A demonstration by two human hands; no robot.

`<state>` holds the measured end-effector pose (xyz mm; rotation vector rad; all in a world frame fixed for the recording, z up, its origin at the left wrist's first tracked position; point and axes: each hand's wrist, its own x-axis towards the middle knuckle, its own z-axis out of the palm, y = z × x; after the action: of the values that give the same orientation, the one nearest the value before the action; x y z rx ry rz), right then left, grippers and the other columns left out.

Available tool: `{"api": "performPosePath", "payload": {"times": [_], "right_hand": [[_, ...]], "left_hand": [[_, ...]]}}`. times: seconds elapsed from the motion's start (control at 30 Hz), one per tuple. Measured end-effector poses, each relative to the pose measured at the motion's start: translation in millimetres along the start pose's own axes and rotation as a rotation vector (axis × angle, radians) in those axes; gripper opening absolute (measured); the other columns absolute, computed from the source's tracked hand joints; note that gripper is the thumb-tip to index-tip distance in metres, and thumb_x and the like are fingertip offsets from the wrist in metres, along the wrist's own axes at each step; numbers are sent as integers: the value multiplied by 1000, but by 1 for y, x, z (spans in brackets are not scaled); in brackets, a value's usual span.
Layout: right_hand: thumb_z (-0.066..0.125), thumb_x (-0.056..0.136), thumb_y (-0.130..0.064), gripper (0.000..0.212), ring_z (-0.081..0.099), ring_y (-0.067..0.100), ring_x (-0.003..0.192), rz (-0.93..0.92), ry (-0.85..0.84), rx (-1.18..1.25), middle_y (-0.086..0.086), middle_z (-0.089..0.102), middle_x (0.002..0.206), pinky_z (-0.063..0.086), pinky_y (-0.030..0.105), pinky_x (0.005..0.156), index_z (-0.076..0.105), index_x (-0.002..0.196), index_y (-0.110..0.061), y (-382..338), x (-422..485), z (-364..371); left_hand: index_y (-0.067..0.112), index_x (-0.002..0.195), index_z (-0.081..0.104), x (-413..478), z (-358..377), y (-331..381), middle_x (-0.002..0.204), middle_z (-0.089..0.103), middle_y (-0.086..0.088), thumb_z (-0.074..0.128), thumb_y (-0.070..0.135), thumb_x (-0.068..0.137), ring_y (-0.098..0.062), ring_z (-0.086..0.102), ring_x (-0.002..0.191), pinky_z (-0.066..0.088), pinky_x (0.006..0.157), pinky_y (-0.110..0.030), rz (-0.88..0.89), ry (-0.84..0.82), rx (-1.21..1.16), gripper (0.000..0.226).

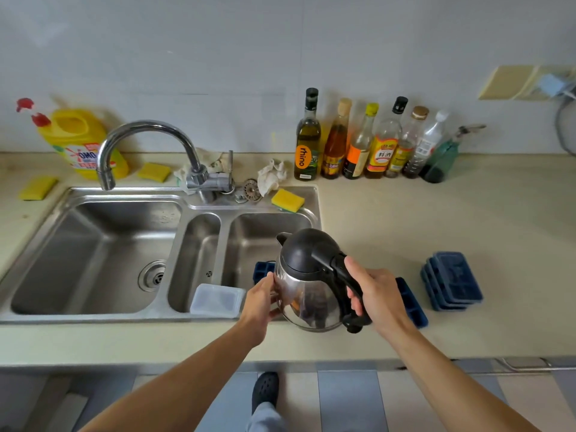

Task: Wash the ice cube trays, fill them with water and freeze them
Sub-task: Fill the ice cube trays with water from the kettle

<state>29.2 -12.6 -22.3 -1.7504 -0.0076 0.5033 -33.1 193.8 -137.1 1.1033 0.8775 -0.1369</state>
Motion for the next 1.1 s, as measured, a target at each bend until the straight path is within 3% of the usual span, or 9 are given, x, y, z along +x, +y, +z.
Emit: {"api": "performPosePath", "payload": {"times": [0.23, 0.33, 0.47, 0.7, 0.83, 1.1], "right_hand": [[65, 72, -72, 64, 48, 17, 44, 33, -10, -17, 7, 57, 55, 40, 26, 43, 67, 59, -9, -6, 10, 12], [68, 87, -61, 64, 48, 17, 44, 49, -12, -17, 6, 57, 56, 40, 27, 43, 67, 67, 0, -6, 15, 16], [65, 94, -52, 53, 48, 16, 43, 50, -13, -37, 5, 58, 56, 41, 26, 43, 68, 59, -12, -8, 17, 20], [64, 81, -65, 57, 48, 16, 41, 46, -8, -74, 4, 57, 53, 40, 26, 42, 65, 50, -18, -16, 17, 26], [64, 94, -53, 56, 48, 16, 42, 48, -7, -99, 5, 58, 54, 42, 27, 44, 66, 50, -19, -17, 19, 27], [65, 94, -48, 54, 48, 18, 43, 68, -1, -87, 8, 58, 55, 42, 28, 44, 66, 52, -14, -23, 18, 30]], "left_hand": [[8, 116, 69, 6, -9, 1, 111, 74, -13, 43, 43, 106, -33, 66, 111, 56, 84, -44, -32, -21, -45, 45], [7, 116, 69, 8, -13, 3, 112, 74, -14, 43, 42, 106, -33, 67, 110, 57, 82, -43, -39, -25, -54, 45], [7, 112, 70, 9, -16, 3, 108, 76, -12, 41, 42, 107, -33, 67, 108, 56, 81, -43, -40, -39, -53, 46], [9, 117, 68, 10, -19, 2, 112, 74, -15, 41, 41, 107, -35, 65, 111, 54, 96, -53, -62, -55, -64, 44], [7, 116, 67, 11, -20, 1, 111, 74, -15, 40, 41, 107, -36, 65, 112, 53, 98, -53, -70, -68, -70, 45], [7, 120, 67, 12, -21, -1, 116, 72, -17, 40, 42, 107, -36, 65, 113, 50, 102, -55, -100, -65, -92, 46]]}}
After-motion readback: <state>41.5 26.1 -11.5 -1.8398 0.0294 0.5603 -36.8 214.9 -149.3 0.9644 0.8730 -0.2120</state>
